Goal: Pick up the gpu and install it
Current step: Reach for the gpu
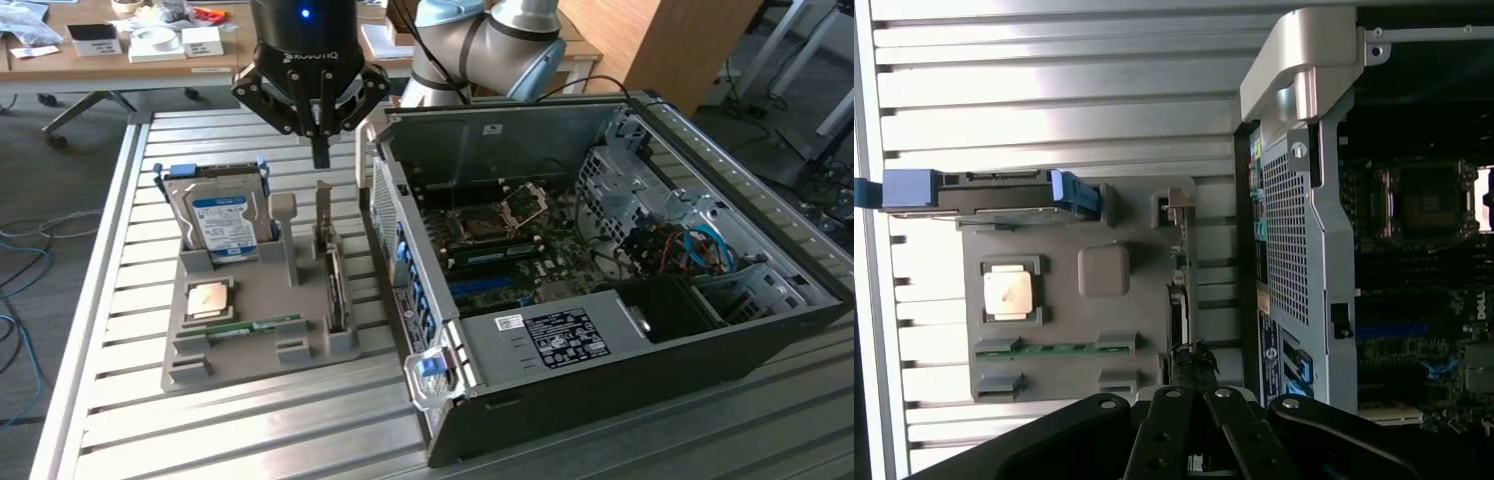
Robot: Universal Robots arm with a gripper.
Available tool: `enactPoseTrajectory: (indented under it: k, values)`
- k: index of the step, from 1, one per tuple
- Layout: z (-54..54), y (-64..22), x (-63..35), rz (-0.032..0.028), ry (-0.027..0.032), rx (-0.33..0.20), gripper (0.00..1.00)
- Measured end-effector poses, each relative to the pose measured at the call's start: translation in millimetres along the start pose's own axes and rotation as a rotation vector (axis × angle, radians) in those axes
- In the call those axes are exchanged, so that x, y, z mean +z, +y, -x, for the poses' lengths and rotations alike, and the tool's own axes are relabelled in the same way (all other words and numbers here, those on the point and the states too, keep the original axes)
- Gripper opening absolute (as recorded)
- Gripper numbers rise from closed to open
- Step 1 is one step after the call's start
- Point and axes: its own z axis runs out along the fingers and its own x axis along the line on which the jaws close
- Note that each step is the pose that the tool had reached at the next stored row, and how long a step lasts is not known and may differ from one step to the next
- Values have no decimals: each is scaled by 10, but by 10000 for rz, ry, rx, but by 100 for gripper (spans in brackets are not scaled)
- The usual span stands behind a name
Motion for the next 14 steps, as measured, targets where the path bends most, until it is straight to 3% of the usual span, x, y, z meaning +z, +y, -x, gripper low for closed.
enactPoseTrajectory:
  k: [14]
  values:
    - [8, -106, -1, 0, 0, -1, 11]
